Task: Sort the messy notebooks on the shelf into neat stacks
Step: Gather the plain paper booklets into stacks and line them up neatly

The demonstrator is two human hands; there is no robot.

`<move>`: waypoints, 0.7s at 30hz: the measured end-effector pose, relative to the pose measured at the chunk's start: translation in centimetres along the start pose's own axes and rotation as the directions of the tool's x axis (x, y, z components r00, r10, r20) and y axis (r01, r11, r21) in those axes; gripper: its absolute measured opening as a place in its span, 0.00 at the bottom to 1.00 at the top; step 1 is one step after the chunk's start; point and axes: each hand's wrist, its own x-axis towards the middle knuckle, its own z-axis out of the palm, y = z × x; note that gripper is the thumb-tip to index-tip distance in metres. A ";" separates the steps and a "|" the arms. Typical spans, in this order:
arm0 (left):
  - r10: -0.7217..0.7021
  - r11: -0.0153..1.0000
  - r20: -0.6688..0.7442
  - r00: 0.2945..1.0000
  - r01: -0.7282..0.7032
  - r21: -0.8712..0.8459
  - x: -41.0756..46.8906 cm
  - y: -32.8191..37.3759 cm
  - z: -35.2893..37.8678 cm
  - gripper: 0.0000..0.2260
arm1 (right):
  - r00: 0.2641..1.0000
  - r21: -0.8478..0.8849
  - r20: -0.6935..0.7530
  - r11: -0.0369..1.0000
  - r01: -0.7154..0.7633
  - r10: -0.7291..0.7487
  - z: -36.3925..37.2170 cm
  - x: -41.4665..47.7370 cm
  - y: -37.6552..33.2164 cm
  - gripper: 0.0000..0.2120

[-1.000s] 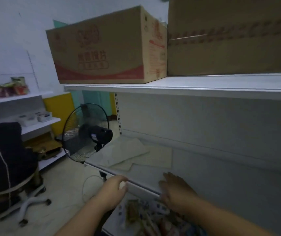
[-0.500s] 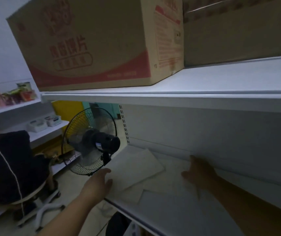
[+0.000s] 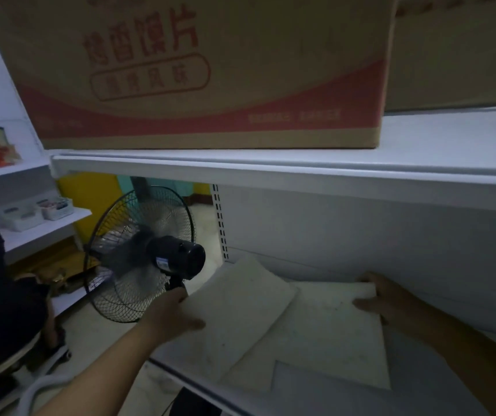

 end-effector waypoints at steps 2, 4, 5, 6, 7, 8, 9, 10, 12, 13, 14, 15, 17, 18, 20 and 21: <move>-0.060 0.961 0.126 0.990 0.092 -0.261 0.4 -1.0 -0.6 0.11 | 1.000 0.250 0.002 0.968 0.008 -0.009 -1.7 -0.9 0.1 0.31; -0.075 0.878 0.266 0.961 0.190 -0.438 0.6 -2.1 -0.7 0.08 | 1.000 0.422 0.011 0.907 0.001 -0.007 -3.1 -1.7 0.2 0.36; -0.060 0.849 0.314 0.947 0.214 -0.482 0.7 -2.7 -0.7 0.09 | 0.999 0.471 0.038 0.882 -0.007 -0.012 -3.4 -2.2 0.0 0.31; -0.033 0.828 0.351 0.936 0.222 -0.514 0.7 -3.2 -0.7 0.11 | 0.997 0.487 0.070 0.873 -0.023 -0.013 -3.2 -2.6 -0.1 0.28; -0.005 0.806 0.378 0.926 0.227 -0.547 0.7 -3.7 -0.7 0.14 | 0.995 0.472 0.097 0.881 -0.036 -0.011 -2.6 -2.8 -0.5 0.28; 0.029 0.781 0.400 0.916 0.229 -0.581 0.8 -4.2 -0.6 0.18 | 0.995 0.433 0.102 0.901 -0.031 -0.015 -1.8 -2.8 -0.9 0.32; 0.058 0.752 0.415 0.908 0.233 -0.616 0.9 -4.6 -0.5 0.20 | 0.996 0.346 0.087 0.938 -0.011 -0.020 -0.5 -2.6 -1.5 0.33; 0.085 0.718 0.427 0.900 0.242 -0.653 1.0 -4.8 -0.4 0.20 | 0.997 0.224 0.069 0.974 0.019 -0.035 0.9 -2.3 -2.5 0.29; 0.100 0.661 0.445 0.890 0.275 -0.698 1.1 -5.1 -0.2 0.14 | 0.996 0.030 0.059 0.997 0.070 -0.072 4.8 -1.1 -5.1 0.18; 0.097 0.646 0.458 0.884 0.294 -0.705 1.2 -5.1 -0.2 0.12 | 0.993 -0.036 0.051 0.994 0.106 -0.104 7.1 -0.4 -6.6 0.13; 0.089 0.636 0.469 0.878 0.312 -0.705 1.2 -5.1 -0.3 0.13 | 0.987 -0.106 0.035 0.981 0.162 -0.159 9.4 0.2 -8.0 0.11; 0.096 0.648 0.482 0.871 0.313 -0.694 1.1 -5.0 -0.4 0.15 | 0.972 -0.202 0.000 0.952 0.230 -0.235 11.6 1.0 -9.1 0.13; 0.149 0.699 0.488 0.860 0.258 -0.667 0.9 -5.0 -0.6 0.12 | 0.941 -0.445 -0.075 0.856 0.265 -0.330 15.5 2.4 -10.6 0.20; 0.170 0.719 0.487 0.856 0.230 -0.656 0.9 -5.1 -0.6 0.11 | 0.932 -0.553 -0.097 0.797 0.241 -0.349 16.7 2.7 -10.6 0.24; 0.175 0.723 0.471 0.865 0.211 -0.658 1.0 -5.6 -0.4 0.11 | 0.929 -0.623 -0.118 0.755 0.204 -0.349 17.9 2.6 -9.4 0.27; 0.170 0.714 0.455 0.874 0.209 -0.668 1.1 -5.9 -0.2 0.11 | 0.936 -0.601 -0.145 0.780 0.175 -0.321 17.8 2.3 -8.6 0.29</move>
